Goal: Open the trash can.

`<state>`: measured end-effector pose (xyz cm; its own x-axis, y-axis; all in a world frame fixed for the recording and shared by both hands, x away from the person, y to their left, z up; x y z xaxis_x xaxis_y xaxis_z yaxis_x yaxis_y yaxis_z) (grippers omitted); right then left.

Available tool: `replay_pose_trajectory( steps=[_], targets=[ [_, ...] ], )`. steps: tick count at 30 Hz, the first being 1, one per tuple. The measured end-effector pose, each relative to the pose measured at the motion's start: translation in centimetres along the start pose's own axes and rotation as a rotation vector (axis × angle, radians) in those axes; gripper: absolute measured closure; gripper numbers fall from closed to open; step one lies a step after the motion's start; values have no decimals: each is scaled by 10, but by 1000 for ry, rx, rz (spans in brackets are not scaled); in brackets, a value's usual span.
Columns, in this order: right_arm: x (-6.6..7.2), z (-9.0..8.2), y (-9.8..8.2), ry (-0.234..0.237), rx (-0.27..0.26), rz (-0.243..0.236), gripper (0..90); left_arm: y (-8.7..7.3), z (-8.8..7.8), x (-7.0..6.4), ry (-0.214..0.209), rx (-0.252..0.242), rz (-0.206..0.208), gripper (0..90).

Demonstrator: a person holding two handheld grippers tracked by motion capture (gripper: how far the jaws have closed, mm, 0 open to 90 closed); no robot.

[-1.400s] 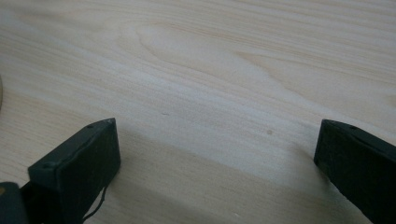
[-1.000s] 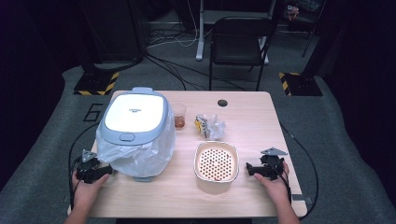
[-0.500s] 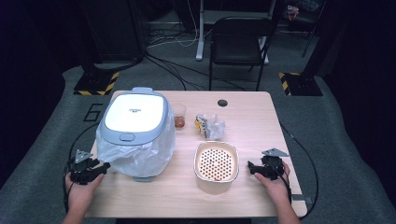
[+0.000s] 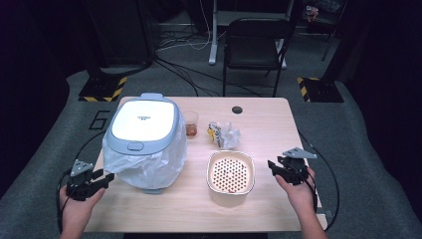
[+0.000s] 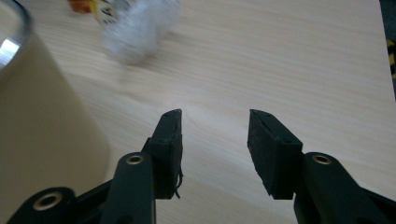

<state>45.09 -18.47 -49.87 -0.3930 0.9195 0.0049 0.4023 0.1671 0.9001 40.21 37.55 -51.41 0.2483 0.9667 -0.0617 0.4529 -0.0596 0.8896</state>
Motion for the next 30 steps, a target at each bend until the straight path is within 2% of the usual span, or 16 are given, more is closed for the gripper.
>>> replay_pose_trajectory(
  steps=[1, 2, 5, 6, 12, 13, 16, 17, 19, 20, 21, 22, 26, 28, 29, 30],
  targets=[
    [0, 0, 0, 0, 0, 0, 555, 0, 0, 0, 0, 0, 0, 541],
    [11, -2, 17, 30, -18, -22, 556, 5, 1, 1, 2, -14, -15, 547],
    [25, -1, 41, 64, -51, -66, 537, 9, 1, 2, -2, -20, -37, 550],
    [29, -1, 48, 70, -58, -72, 531, 13, 3, 1, -4, -38, -46, 550],
    [43, 10, 82, 111, -85, -91, 515, 19, 5, 1, 0, -34, -30, 523],
    [43, 10, 82, 111, -85, -91, 515, 19, 5, 1, 0, -34, -30, 520],
    [54, 15, 96, 149, -88, -106, 508, 21, 6, 4, 6, -35, -35, 510],
    [64, 19, 103, 179, -85, -105, 490, 23, 5, 5, 4, -28, -34, 504],
    [75, 23, 109, 205, -79, -112, 465, 27, 6, 5, -1, -41, -40, 504],
    [75, 23, 109, 205, -79, -112, 465, 27, 6, 5, -1, -41, -40, 505],
    [80, 25, 111, 216, -74, -109, 452, 29, 6, 5, -7, -38, -38, 505],
    [93, 29, 116, 243, -74, -110, 444, 31, 6, 4, -8, -38, -37, 505],
    [110, 36, 121, 277, -88, -107, 443, 40, 8, 5, -4, -50, -36, 503],
    [130, 42, 125, 309, -80, -117, 456, 46, 8, 6, -12, -50, -19, 487],
    [130, 42, 125, 309, -80, -117, 456, 46, 8, 6, -12, -50, -19, 476],
    [144, 45, 127, 330, -72, -140, 461, 51, 9, 5, -17, -57, -21, 469]
  ],
)
Point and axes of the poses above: each handheld gripper's, and its own axes: z roughly forward along the jaws, y roughly out of its top, x roughly to its left, the point moved 9 cm from there along z, roughly forward along the jaws, and after that the axes turned 12 degrees about -x, right-handed, at the moved point
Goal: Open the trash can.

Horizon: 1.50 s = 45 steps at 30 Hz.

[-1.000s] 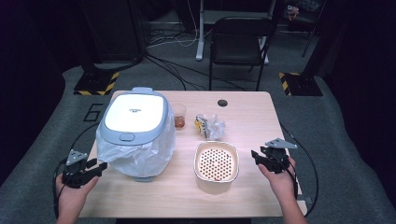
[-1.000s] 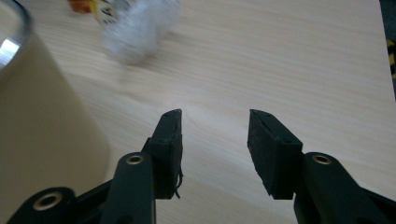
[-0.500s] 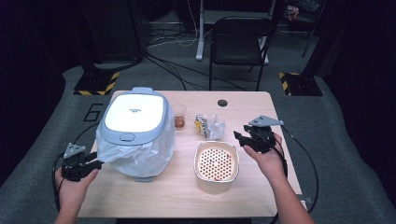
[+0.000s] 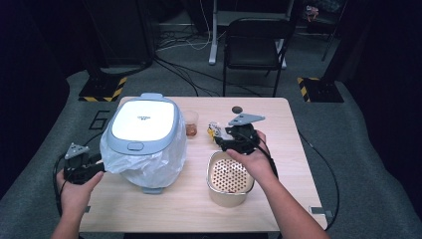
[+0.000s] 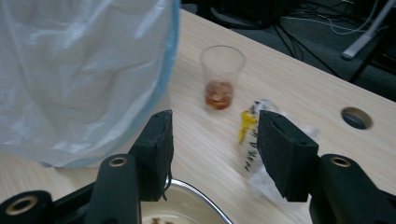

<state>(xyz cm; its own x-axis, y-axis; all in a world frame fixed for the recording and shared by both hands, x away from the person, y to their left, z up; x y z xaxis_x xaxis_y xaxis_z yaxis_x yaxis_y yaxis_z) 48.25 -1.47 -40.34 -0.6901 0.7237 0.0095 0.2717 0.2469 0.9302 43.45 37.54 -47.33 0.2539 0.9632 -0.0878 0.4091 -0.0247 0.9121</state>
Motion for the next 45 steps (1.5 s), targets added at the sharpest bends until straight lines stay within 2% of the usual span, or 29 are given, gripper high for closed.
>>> replay_pose_trajectory(
  steps=[1, 2, 3, 5, 6, 8, 9, 10, 13, 14, 17, 19, 20, 22, 26, 29, 35, 39, 41, 42, 43, 44, 45],
  targets=[
    [0, 0, 0, 0, 0, 0, 461, 0, 0, 0, 0, 0, 0, 468],
    [11, 8, 3, 24, 6, -13, 464, 2, 1, -1, 1, -5, 2, 468],
    [11, 8, 3, 24, 6, -13, 464, 3, 2, -1, 2, -15, 5, 468],
    [25, 22, 4, 45, 16, 2, 476, 3, 3, -2, -8, -9, 3, 469],
    [25, 22, 4, 45, 16, 2, 476, 3, 3, -2, -8, -9, 3, 469],
    [35, 36, 5, 53, 40, -12, 488, 4, 5, -4, -19, -18, -9, 469],
    [35, 36, 5, 53, 40, -12, 488, 4, 5, -4, -19, -18, -9, 469],
    [38, 41, 6, 64, 40, -21, 491, 4, 5, -5, -23, -16, -4, 469],
    [57, 57, 9, 102, 64, -8, 509, 6, 9, -11, -41, -30, -8, 469],
    [61, 62, 8, 108, 73, -20, 510, 6, 9, -12, -55, -18, -9, 471],
    [68, 68, 8, 116, 83, -22, 515, 7, 9, -16, -66, -20, -11, 477],
    [76, 73, 9, 145, 80, -19, 539, 8, 9, -19, -79, -29, -12, 477],
    [77, 76, 10, 116, 83, -50, 562, 8, 10, -19, -77, -32, -8, 492],
    [78, 77, 11, 110, 89, -57, 568, 9, 10, -16, -66, -34, -9, 492],
    [80, 84, 12, 132, 86, -36, 571, 8, 9, -12, -61, -48, -20, 502],
    [80, 91, 12, 128, 83, -52, 587, 7, 8, -8, -65, -50, -26, 491],
    [86, 102, 16, 116, 94, -35, 595, 8, 4, 2, -30, -38, -10, 486],
    [91, 109, 18, 131, 83, -48, 594, 7, 1, 11, -8, -40, -14, 488],
    [96, 110, 17, 139, 85, -53, 572, 6, -1, 13, -2, -32, -14, 486],
    [98, 109, 15, 145, 99, -64, 513, 1, -3, 16, 16, -22, -22, 484],
    [98, 109, 15, 145, 99, -64, 513, 1, -3, 16, 16, -22, -22, 488],
    [97, 106, 14, 146, 110, -69, 502, -8, -8, 18, 23, 13, -22, 496],
    [97, 106, 14, 146, 110, -69, 502, -8, -8, 18, 23, 13, -22, 509]
  ],
)
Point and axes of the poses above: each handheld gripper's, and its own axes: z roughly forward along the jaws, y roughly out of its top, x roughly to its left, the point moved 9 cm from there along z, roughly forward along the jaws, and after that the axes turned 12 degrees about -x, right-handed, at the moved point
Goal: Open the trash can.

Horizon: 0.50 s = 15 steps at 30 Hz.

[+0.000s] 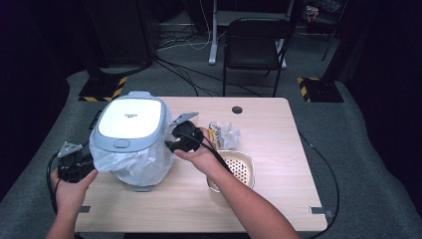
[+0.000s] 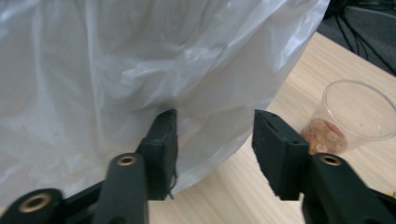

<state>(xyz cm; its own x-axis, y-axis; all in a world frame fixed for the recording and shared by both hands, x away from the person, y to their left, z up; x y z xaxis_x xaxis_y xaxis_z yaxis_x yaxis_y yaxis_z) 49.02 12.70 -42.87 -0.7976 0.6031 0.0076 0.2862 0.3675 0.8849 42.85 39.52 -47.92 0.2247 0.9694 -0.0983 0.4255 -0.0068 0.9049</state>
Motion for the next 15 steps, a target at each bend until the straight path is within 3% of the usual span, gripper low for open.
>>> replay_pose_trajectory(
  steps=[2, 3, 4, 7, 8, 10, 13, 14, 15],
  targets=[
    [-4, -13, 0, -23, -9, -20, 495, -15, -9, 3, -6, -2, -19, 540],
    [-4, -13, 0, -23, -9, -20, 495, -15, -9, 3, -6, -2, -19, 560],
    [-8, -23, -1, -34, -14, -26, 487, -27, -16, 2, -21, 6, -49, 568],
    [-14, -36, -2, -50, -15, -15, 474, -37, -21, -4, -66, 9, -61, 635],
    [-21, -49, -4, -62, -19, -17, 464, -44, -24, -13, -102, 10, -57, 692],
    [-25, -56, -4, -73, -26, -17, 463, -47, -25, -18, -112, 16, -35, 698],
    [-50, -82, -12, -141, -39, -55, 461, -54, -21, -46, -180, 9, -15, 747],
    [-50, -82, -12, -141, -39, -55, 461, -54, -21, -46, -180, 9, -15, 754],
    [-64, -94, -17, -170, -37, -47, 464, -55, -17, -58, -210, 12, 0, 764]
  ],
)
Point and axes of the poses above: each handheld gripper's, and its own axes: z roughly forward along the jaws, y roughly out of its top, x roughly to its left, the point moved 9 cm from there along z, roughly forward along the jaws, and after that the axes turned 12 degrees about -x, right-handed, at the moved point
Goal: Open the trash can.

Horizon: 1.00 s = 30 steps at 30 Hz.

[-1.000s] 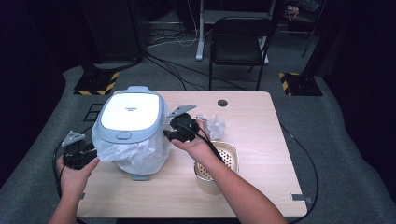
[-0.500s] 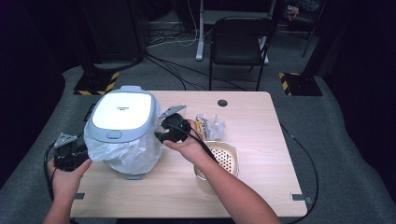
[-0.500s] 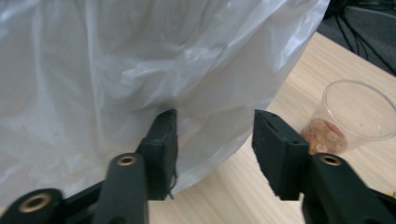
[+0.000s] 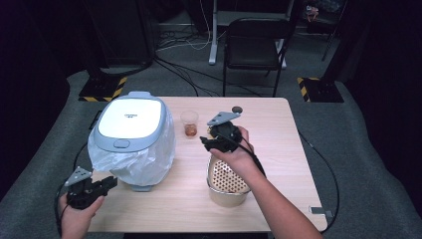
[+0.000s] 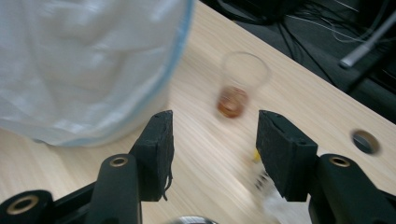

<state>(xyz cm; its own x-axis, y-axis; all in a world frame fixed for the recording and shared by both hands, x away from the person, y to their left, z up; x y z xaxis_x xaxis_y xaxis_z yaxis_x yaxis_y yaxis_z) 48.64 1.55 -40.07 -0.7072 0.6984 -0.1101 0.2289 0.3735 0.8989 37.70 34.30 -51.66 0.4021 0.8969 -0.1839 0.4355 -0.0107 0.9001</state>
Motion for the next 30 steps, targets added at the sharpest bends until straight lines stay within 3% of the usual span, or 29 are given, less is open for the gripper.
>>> replay_pose_trajectory(
  steps=[1, 2, 3, 6, 7, 8, 9, 10, 15, 16, 17, 19, 23, 24, 29, 30],
  targets=[
    [0, 0, 0, 0, 0, 0, 464, 0, 0, 0, 0, 0, 0, 775],
    [-13, -9, -6, -24, 8, 29, 464, 0, 4, -5, -26, -1, -8, 780],
    [-13, -9, -6, -24, 8, 29, 464, -1, 6, -6, -39, 12, 17, 780],
    [-37, -19, -18, -59, 16, 51, 460, -5, 16, -17, -67, 10, 34, 819],
    [-37, -19, -18, -59, 16, 51, 460, -9, 19, -21, -68, 26, 27, 819],
    [-44, -20, -22, -61, 19, 48, 459, -14, 23, -29, -67, 37, -32, 831],
    [-49, -22, -26, -69, 23, 68, 457, -16, 27, -33, -65, 37, -54, 835],
    [-59, -21, -33, -65, 23, 80, 448, -18, 33, -36, -57, 26, -63, 836],
    [-75, -18, -45, -72, 34, 114, 444, -24, 49, -40, -64, 58, -68, 851],
    [-79, -16, -48, -70, 34, 113, 444, -25, 51, -41, -64, 64, -64, 852],
    [-83, -15, -51, -73, 39, 118, 442, -26, 53, -39, -61, 74, -31, 860],
    [-93, -8, -60, -84, 51, 137, 423, -27, 55, -39, -55, 73, -25, 862],
    [-100, -1, -67, -76, 50, 163, 383, -30, 55, -38, -24, 72, 32, 893],
    [-105, 7, -72, -81, 62, 170, 356, -30, 56, -41, -40, 69, 39, 893],
    [-114, 23, -83, -99, 87, 196, 359, -32, 56, -40, -30, 73, 63, 898],
    [-120, 30, -89, -95, 97, 187, 368, -32, 58, -42, -45, 64, 66, 900]
  ],
)
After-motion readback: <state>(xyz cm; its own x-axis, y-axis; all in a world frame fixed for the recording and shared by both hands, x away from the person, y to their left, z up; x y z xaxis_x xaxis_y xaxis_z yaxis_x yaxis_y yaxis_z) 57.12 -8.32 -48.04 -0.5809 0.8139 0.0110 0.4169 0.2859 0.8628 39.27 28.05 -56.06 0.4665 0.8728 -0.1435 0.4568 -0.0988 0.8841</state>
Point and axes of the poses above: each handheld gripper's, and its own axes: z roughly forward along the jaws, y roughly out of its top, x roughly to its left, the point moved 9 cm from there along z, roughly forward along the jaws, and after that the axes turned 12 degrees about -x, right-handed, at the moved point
